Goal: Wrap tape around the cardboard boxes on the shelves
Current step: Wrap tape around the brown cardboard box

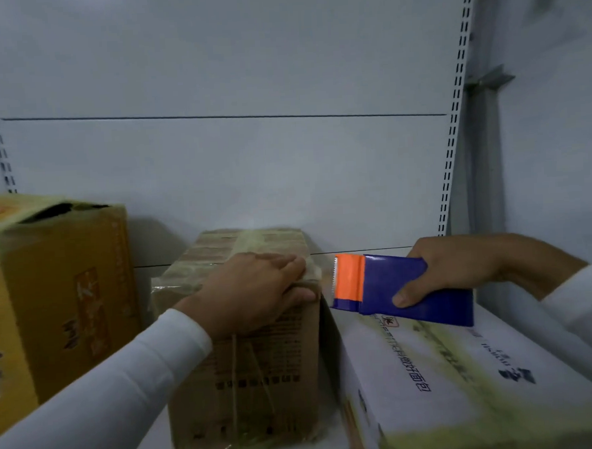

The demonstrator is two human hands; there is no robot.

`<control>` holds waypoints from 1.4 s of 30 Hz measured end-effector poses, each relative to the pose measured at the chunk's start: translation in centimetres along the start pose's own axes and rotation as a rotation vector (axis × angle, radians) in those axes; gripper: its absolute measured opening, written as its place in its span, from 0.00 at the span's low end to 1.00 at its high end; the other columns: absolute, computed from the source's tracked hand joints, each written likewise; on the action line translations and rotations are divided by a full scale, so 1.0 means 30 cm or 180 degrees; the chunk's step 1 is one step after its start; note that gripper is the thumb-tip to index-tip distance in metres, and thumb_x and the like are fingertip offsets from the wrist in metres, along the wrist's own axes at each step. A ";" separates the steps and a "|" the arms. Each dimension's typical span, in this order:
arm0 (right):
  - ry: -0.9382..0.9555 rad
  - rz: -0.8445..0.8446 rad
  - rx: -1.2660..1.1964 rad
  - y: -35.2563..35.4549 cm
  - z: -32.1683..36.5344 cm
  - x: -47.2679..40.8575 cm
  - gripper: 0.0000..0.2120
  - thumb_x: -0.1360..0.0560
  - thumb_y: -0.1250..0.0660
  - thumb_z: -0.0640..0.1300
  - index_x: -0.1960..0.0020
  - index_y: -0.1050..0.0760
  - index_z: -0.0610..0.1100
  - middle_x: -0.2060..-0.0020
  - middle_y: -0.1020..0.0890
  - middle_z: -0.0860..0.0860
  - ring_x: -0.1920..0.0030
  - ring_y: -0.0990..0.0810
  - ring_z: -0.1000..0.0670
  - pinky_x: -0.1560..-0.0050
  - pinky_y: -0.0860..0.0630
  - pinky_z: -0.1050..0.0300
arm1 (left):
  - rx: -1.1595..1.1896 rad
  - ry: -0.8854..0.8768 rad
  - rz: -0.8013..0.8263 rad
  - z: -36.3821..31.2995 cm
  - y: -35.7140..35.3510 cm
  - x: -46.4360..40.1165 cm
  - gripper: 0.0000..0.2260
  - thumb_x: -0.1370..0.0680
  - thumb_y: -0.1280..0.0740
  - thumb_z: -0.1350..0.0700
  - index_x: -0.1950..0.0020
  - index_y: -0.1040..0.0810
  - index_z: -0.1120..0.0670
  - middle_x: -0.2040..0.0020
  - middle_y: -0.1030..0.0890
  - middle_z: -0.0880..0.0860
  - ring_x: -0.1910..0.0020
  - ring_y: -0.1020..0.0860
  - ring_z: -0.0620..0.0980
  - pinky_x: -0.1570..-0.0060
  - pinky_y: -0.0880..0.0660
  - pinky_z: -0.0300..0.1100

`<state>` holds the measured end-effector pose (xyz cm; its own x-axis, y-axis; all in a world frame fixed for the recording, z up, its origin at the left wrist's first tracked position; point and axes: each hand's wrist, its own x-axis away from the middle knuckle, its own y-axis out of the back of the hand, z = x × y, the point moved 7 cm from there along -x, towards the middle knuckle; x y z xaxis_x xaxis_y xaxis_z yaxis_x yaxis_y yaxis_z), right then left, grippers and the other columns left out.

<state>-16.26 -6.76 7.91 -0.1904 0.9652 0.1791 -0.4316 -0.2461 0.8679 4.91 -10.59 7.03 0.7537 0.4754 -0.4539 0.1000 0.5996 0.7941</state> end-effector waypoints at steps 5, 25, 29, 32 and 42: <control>-0.0260 -0.0457 0.1260 0.024 0.066 -0.042 0.23 0.33 0.27 0.63 0.57 0.22 0.42 0.64 0.17 0.47 0.65 0.19 0.47 0.65 0.27 0.56 | 0.0077 -0.0209 -0.0120 -0.025 0.008 -0.014 0.24 0.23 0.56 0.35 0.46 0.29 0.50 0.45 0.21 0.49 0.50 0.22 0.54 0.55 0.26 0.47; 0.0585 -0.0817 -0.0669 -0.056 -0.070 0.024 0.14 0.32 0.24 0.54 0.66 0.22 0.45 0.67 0.16 0.46 0.67 0.19 0.48 0.65 0.27 0.56 | 0.0297 0.0624 -0.0151 0.018 0.046 0.086 0.22 0.24 0.54 0.42 0.40 0.26 0.48 0.41 0.22 0.47 0.47 0.21 0.54 0.53 0.25 0.46; 0.0760 -0.0691 -0.0833 -0.061 -0.035 0.042 0.16 0.34 0.23 0.60 0.65 0.21 0.48 0.64 0.15 0.45 0.65 0.17 0.47 0.64 0.25 0.55 | 0.1113 0.0026 -0.0194 0.106 0.107 0.249 0.23 0.22 0.48 0.42 0.29 0.30 0.43 0.31 0.28 0.43 0.32 0.31 0.43 0.35 0.31 0.43; 0.0901 -0.0623 -0.0871 -0.070 0.016 0.046 0.18 0.39 0.25 0.64 0.65 0.21 0.49 0.63 0.15 0.45 0.64 0.16 0.46 0.62 0.23 0.55 | 0.1390 -0.0118 0.0180 0.180 0.107 0.328 0.21 0.20 0.46 0.41 0.28 0.34 0.40 0.29 0.33 0.38 0.28 0.38 0.37 0.29 0.41 0.36; 0.1099 -0.0491 -0.0906 -0.122 0.107 0.060 0.17 0.38 0.24 0.61 0.64 0.20 0.48 0.63 0.15 0.45 0.63 0.16 0.46 0.63 0.23 0.56 | -0.0134 0.1488 -0.0378 0.297 0.105 0.401 0.12 0.25 0.39 0.48 0.43 0.26 0.50 0.48 0.21 0.51 0.48 0.22 0.54 0.48 0.30 0.47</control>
<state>-12.20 -3.85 6.54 -0.3663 0.9186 -0.1482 -0.6931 -0.1631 0.7021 20.07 -8.74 7.67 0.3650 0.6346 -0.6812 0.1340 0.6883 0.7130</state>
